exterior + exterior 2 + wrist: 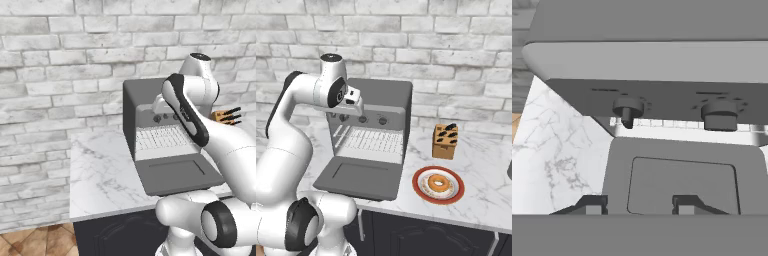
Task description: Pick up the bagel from the plate, place it on the toaster oven rack, close the door, and set the timer.
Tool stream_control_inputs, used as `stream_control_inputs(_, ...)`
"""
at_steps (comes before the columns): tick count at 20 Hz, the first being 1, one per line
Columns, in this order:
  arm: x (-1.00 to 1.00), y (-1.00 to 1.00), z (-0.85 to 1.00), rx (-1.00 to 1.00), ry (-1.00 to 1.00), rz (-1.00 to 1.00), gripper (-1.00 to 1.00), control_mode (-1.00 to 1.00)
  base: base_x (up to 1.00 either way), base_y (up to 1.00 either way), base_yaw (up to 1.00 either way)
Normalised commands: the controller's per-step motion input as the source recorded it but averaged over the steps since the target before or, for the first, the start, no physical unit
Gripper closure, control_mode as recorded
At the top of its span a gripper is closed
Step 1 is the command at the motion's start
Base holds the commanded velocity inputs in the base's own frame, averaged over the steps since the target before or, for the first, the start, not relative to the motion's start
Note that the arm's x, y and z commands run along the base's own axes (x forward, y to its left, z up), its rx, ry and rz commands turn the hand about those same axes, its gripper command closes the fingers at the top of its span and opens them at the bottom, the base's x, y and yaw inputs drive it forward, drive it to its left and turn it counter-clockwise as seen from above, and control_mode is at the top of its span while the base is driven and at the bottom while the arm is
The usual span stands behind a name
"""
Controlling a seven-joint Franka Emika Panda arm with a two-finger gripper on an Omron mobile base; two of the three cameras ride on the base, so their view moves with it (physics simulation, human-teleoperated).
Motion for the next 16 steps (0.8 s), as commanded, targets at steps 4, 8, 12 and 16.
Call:
stream_control_inputs(4, -0.04, 0.0, 0.0, 0.0, -0.02, 0.0, -1.0, -1.0, 0.0, 0.0, 0.0)
stream_control_inputs(8, -0.18, 0.0, -0.02, -0.01, -0.04, 0.0, -1.0, -1.0, 0.0, 0.0, 0.0)
stream_control_inputs(12, -0.16, 0.02, 0.0, -0.04, -0.05, 0.0, -1.0, -1.0, 0.0, 0.0, 0.0)
stream_control_inputs(16, -0.14, 0.07, 0.0, -0.08, -0.03, 0.0, -1.0, -1.0, 0.0, 0.0, 0.0)
